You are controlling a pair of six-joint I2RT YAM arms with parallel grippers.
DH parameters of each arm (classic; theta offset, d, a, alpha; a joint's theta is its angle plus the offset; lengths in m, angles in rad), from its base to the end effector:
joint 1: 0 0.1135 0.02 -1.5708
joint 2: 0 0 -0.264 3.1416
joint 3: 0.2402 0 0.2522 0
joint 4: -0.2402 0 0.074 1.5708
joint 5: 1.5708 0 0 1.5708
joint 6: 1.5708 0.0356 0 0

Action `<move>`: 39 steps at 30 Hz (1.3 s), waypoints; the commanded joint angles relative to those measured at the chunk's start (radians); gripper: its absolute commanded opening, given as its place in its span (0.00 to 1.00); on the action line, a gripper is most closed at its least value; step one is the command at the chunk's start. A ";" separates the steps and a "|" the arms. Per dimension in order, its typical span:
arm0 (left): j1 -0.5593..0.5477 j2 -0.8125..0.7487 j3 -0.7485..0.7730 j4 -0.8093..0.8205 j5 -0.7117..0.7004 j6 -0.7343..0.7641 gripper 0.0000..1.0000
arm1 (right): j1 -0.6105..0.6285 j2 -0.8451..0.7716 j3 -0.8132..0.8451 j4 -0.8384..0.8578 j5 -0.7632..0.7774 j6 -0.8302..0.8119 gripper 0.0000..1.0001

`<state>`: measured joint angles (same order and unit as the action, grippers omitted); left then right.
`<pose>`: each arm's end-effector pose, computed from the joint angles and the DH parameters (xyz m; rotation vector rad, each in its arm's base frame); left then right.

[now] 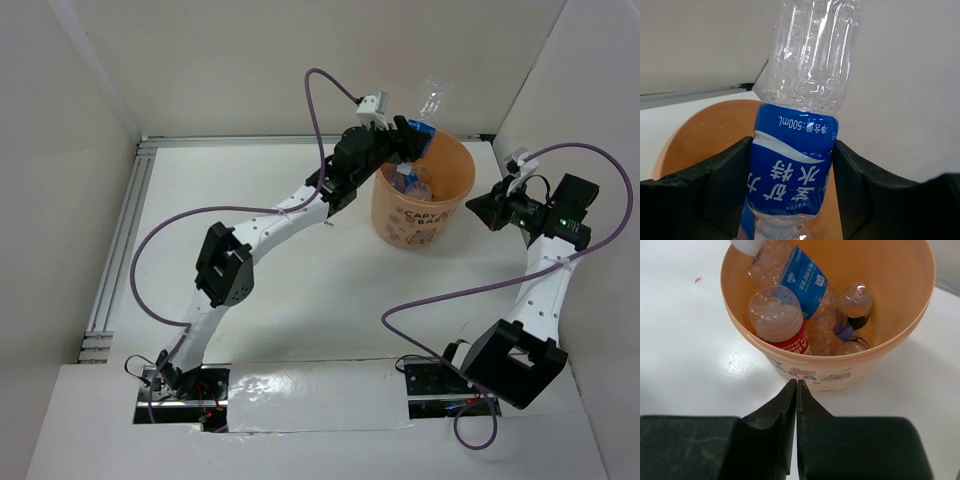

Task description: Put the plastic bottles in the bin

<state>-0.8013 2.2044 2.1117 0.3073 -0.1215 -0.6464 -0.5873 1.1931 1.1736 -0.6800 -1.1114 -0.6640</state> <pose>0.3737 -0.3795 0.3866 0.0030 1.4512 -1.1238 0.2153 -0.1050 0.3563 -0.5913 1.7859 0.4170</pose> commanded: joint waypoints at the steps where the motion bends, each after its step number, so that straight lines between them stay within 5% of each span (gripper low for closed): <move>1: -0.006 0.060 0.148 0.076 0.019 -0.076 0.13 | -0.008 -0.039 -0.023 -0.038 -0.010 -0.019 0.10; 5: -0.006 0.084 0.174 0.035 0.019 -0.097 0.26 | -0.008 -0.040 -0.043 -0.038 -0.019 -0.028 0.16; 9: -0.006 0.075 0.104 0.026 0.046 -0.107 0.53 | -0.008 -0.040 -0.043 -0.038 -0.028 -0.028 0.40; 10: -0.006 0.075 0.103 0.026 0.057 -0.107 0.67 | -0.008 -0.040 -0.043 -0.038 -0.028 -0.028 0.43; 12: -0.006 0.075 0.103 0.026 0.057 -0.107 0.73 | -0.008 -0.029 -0.043 -0.038 -0.028 -0.028 0.48; 18: -0.006 0.084 0.139 0.006 0.068 -0.098 1.00 | -0.008 -0.029 -0.043 -0.038 -0.028 -0.028 0.51; 23: -0.006 0.054 0.120 0.006 0.068 -0.098 1.00 | -0.008 -0.029 -0.052 -0.038 -0.028 -0.028 0.55; 28: -0.006 -0.070 0.055 0.016 0.079 -0.032 1.00 | -0.008 -0.029 -0.043 -0.058 -0.018 -0.037 0.73; 31: -0.006 -0.267 -0.103 -0.034 0.101 0.086 1.00 | -0.008 -0.029 -0.031 -0.070 0.011 -0.013 0.82; 33: 0.008 -0.404 -0.318 -0.053 0.147 0.160 1.00 | -0.008 -0.038 -0.022 -0.058 0.064 0.057 1.00; 39: 0.123 -0.925 -0.908 -0.155 0.209 0.272 1.00 | -0.017 -0.075 -0.012 0.046 0.312 0.336 1.00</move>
<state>-0.7376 1.4540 1.3754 0.1806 0.0517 -0.4725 -0.5892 1.1679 1.1244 -0.6983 -0.9451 -0.4866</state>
